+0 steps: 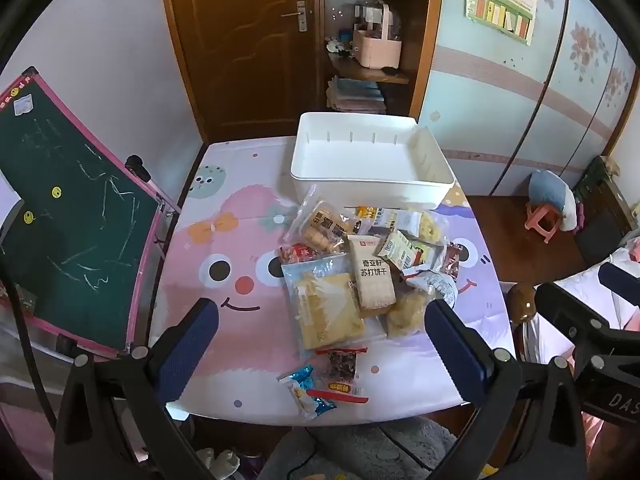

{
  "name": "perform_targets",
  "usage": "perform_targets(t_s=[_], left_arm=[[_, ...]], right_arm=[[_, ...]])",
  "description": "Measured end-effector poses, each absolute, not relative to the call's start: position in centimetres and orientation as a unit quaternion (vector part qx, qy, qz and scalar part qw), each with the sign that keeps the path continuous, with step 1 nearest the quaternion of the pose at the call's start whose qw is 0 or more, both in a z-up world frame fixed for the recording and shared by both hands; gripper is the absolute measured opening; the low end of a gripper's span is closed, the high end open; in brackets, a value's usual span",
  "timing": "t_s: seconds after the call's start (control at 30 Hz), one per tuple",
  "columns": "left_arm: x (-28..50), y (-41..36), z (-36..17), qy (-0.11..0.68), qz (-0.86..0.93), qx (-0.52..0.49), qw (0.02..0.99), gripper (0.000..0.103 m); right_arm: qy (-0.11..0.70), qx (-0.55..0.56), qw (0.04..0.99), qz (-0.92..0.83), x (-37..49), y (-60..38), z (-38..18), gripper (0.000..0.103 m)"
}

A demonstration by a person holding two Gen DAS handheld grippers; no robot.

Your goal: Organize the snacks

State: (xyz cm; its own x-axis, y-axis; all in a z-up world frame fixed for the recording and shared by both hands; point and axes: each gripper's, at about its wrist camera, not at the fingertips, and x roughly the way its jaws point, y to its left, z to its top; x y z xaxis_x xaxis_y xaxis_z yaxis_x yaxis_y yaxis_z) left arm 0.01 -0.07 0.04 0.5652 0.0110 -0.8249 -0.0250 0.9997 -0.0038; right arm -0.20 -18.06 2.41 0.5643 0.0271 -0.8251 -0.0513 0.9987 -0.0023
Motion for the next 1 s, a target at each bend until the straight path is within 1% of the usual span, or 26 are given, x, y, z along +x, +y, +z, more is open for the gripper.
perform_targets(t_s=[0.3,0.57,0.7,1.0], left_arm=[[0.1,-0.1,0.1,0.463,0.013,-0.007,0.886,0.103],[-0.1,0.2,0.9,0.46,0.012,-0.007,0.888,0.103],[0.0,0.2,2.1,0.457,0.016,-0.002,0.889,0.103],[0.0,0.2,2.2,0.457,0.015,-0.002,0.89,0.103]], right_arm=[[0.464,-0.011,0.886,0.025,-0.3,-17.8,2.6,0.103],[0.463,-0.007,0.886,0.028,-0.3,-17.8,2.7,0.103],[0.463,-0.007,0.886,0.031,-0.1,-17.9,3.2,0.103],[0.461,-0.008,0.887,0.033,0.0,-18.0,3.3,0.103]])
